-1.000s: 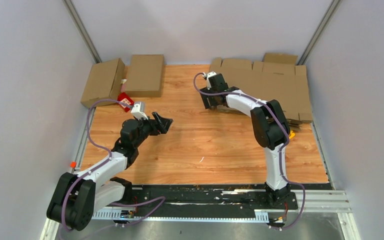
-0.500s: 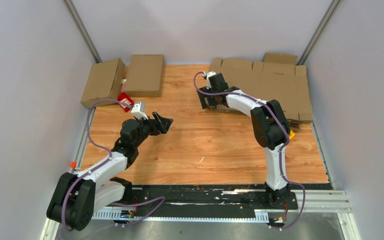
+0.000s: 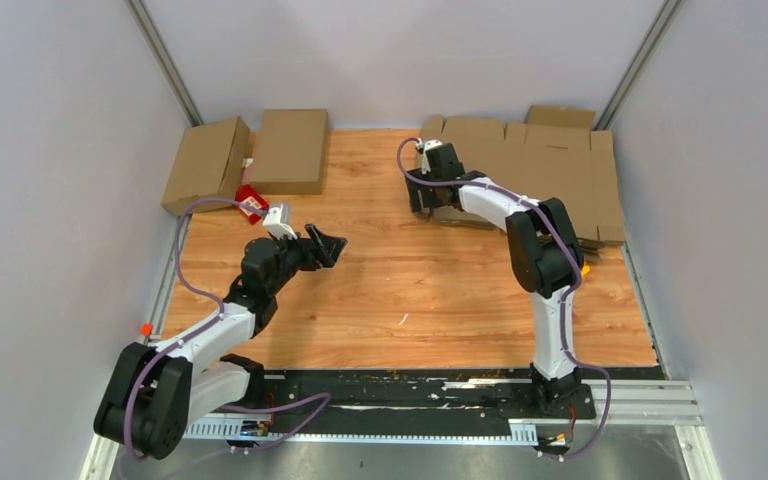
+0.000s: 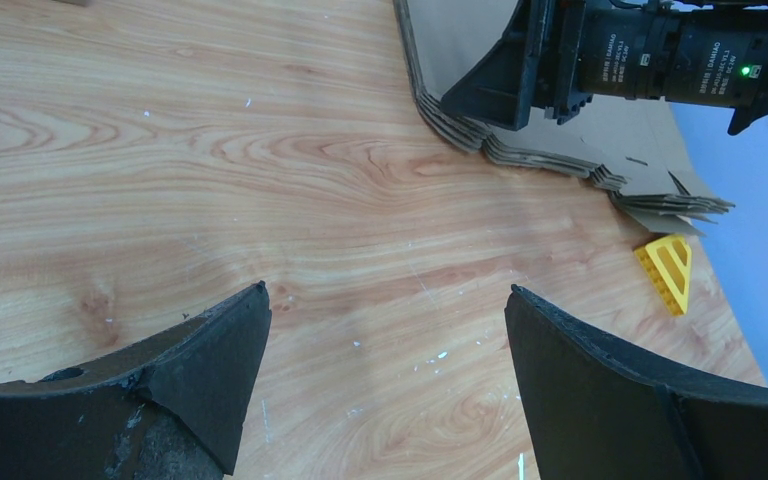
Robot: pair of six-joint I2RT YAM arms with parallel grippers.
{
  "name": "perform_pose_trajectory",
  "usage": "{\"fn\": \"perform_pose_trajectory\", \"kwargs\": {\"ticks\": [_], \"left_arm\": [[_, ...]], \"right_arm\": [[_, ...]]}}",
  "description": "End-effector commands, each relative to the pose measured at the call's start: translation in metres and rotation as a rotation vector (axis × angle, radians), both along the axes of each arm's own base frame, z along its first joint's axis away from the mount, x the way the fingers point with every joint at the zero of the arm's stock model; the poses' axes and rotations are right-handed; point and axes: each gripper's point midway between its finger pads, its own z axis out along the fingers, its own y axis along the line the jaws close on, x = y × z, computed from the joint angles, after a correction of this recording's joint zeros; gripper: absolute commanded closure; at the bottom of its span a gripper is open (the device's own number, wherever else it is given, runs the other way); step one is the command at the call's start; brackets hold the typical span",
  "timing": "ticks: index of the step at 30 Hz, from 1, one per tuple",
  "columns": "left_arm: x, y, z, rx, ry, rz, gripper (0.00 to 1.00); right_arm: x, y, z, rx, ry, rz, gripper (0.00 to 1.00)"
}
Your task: Fold the paper box
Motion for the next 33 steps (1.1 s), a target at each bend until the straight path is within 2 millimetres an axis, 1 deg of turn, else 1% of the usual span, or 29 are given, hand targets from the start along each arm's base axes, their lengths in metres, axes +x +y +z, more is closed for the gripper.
{"fn": "perform_pose_trajectory", "kwargs": {"ticks": [1,6,9,12,14,17,25,30,33], "left_arm": [[0.007,-0.006,0.026,-0.02,-0.072,-0.02,0.05],[0.007,-0.006,0.027,-0.018,-0.075,-0.02,0.06],[0.006,-0.006,0.027,-0.018,-0.077,-0.022,0.05],[0.006,-0.006,0.027,-0.017,-0.078,-0.022,0.05],[0.006,-0.006,0.028,-0.016,-0.079,-0.022,0.06],[0.006,-0.006,0.029,-0.016,-0.083,-0.021,0.05],[0.005,-0.006,0.03,-0.016,-0.087,-0.022,0.05],[0.005,-0.006,0.03,-0.014,-0.088,-0.023,0.05],[0.005,-0.006,0.03,-0.014,-0.089,-0.022,0.05]], "right_arm": [[0.009,0.003,0.025,0.089,-0.043,-0.017,0.3],[0.009,-0.005,0.026,0.103,-0.035,-0.036,0.33],[0.008,-0.007,0.032,0.109,-0.05,-0.04,0.34],[0.008,-0.011,0.036,0.096,-0.064,-0.047,0.39],[0.008,-0.013,0.038,0.081,-0.074,-0.047,0.44],[0.01,-0.022,0.041,0.029,-0.102,-0.064,0.5],[0.009,-0.03,0.051,-0.158,-0.181,-0.077,0.57],[0.007,-0.023,0.051,-0.183,-0.186,-0.023,0.55],[0.006,-0.02,0.049,-0.247,-0.202,0.025,0.52]]}}
